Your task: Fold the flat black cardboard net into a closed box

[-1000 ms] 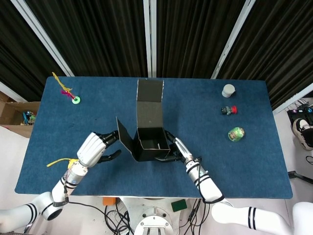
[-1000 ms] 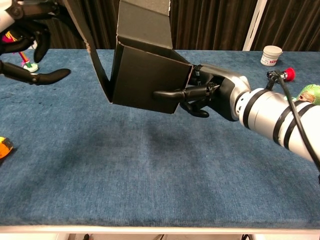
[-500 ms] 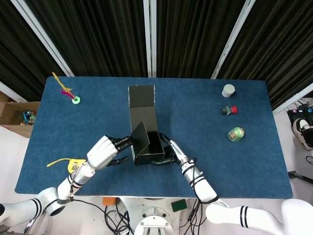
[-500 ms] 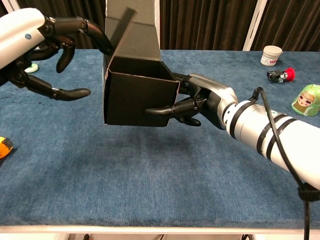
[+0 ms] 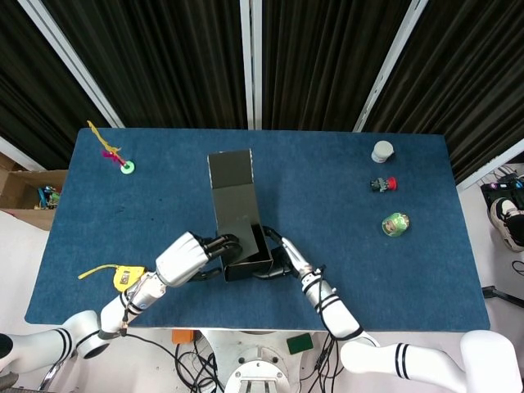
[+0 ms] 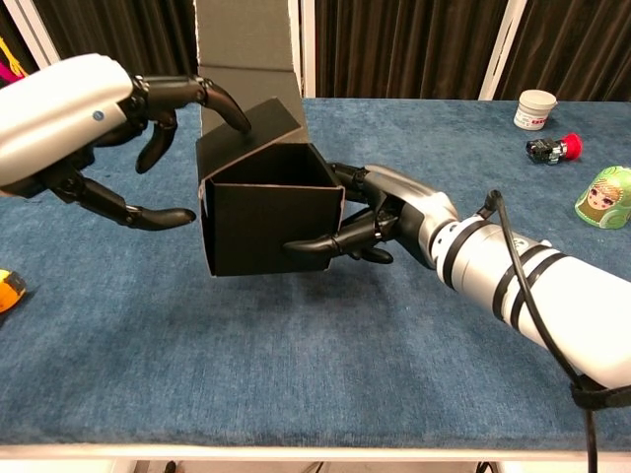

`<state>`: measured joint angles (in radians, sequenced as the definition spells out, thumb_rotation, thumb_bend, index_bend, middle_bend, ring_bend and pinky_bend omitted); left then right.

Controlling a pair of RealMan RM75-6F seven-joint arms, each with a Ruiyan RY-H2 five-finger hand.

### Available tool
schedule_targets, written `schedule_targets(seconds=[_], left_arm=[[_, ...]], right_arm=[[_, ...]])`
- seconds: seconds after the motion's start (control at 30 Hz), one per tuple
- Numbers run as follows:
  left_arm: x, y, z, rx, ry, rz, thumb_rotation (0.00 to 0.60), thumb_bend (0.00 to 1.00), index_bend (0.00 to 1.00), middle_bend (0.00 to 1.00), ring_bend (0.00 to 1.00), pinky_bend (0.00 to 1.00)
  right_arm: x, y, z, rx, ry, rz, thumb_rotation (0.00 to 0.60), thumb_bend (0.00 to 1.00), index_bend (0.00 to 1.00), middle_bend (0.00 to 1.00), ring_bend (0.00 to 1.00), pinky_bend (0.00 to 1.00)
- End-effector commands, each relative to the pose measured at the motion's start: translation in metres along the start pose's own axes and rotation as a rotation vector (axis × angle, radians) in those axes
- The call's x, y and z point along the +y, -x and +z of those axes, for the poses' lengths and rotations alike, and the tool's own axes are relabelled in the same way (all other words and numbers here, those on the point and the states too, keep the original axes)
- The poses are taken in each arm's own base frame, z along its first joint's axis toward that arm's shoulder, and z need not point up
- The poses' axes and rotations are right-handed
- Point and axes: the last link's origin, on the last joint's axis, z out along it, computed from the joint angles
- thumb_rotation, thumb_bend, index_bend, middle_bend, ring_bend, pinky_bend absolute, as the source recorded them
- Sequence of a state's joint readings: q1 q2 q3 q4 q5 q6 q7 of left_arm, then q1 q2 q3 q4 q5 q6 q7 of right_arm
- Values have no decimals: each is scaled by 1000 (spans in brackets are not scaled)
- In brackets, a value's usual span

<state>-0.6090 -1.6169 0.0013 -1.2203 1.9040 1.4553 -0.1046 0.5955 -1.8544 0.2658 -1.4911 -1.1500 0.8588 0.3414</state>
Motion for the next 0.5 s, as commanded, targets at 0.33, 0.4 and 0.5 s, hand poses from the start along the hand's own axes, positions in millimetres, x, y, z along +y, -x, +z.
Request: schedule_targets(seconds=[0.33, 0.4, 0.5], left_arm=[[-6, 27, 9, -35, 7, 21, 600, 160, 309, 310, 693, 1000], [-7, 30, 9, -43, 4, 23, 600, 161, 314, 315, 693, 1000], [-9, 35, 5, -57, 1, 14, 600, 160, 325, 326, 692, 1000]], right_arm=[[17, 2, 5, -1, 2, -88, 600, 302, 388, 459, 774, 1000], [20, 1, 6, 3, 4, -100, 600, 303, 388, 459, 774, 1000], [25, 0, 7, 8, 7, -104, 600, 303, 388, 457, 774, 1000]])
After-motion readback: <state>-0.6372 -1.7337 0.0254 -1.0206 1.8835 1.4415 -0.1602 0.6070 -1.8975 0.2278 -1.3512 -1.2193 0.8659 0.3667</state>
